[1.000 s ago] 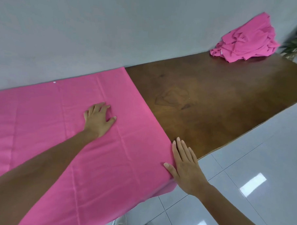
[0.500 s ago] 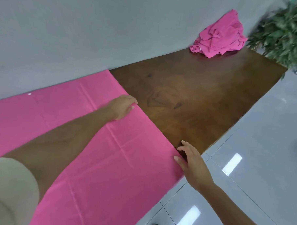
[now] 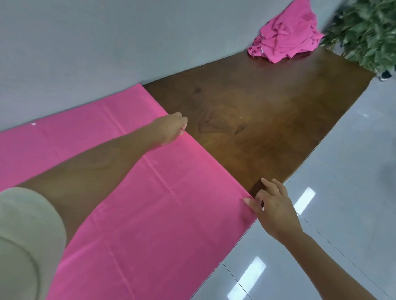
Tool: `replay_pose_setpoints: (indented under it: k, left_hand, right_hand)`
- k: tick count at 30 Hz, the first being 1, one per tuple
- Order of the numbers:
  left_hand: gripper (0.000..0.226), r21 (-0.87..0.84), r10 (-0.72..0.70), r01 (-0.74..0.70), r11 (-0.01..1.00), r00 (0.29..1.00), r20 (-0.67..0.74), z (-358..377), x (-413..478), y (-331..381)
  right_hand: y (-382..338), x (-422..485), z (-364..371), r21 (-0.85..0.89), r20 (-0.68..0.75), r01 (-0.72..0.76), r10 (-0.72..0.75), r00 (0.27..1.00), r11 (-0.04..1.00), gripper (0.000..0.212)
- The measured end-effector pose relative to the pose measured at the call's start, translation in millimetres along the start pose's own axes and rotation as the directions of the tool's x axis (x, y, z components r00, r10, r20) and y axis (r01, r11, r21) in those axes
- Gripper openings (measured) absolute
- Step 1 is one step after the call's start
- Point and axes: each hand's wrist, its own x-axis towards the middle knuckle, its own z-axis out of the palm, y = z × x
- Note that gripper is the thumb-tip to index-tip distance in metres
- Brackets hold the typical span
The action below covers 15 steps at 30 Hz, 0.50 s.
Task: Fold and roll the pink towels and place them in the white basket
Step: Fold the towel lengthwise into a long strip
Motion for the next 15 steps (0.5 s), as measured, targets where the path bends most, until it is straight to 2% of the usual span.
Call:
replay_pose_setpoints:
  k: [3, 6, 12, 15]
  left_hand:
    - [0.013, 0.001, -0.027, 0.027, 1.000, 0.999, -0.021, -6.6, -9.9, 3.5]
    - [0.009, 0.003, -0.059, 0.059, 0.998, 0.997, -0.050, -15.7, -25.7, 8.7]
    - [0.005, 0.013, -0.136, 0.138, 0.990, 0.983, -0.124, -34.1, -70.2, 17.6]
    - [0.005, 0.001, -0.169, 0.172, 0.985, 0.970, -0.174, -48.1, -101.8, 24.7]
  right_hand:
    - [9.4, -10.9, -3.6, -0.015, 0.031, 0.038, -0.038, 0.999, 0.999, 0.035]
    - [8.5, -25.9, -10.2, 0.131, 0.062, 0.029, -0.038, 0.997, 0.991, 0.022]
    - [-13.7, -67.2, -30.2, 0.252, 0.121, 0.053, -0.086, 0.989, 0.966, 0.022]
    - [-27.7, -88.8, -38.9, 0.184, 0.098, 0.156, -0.176, 0.980, 0.971, 0.027]
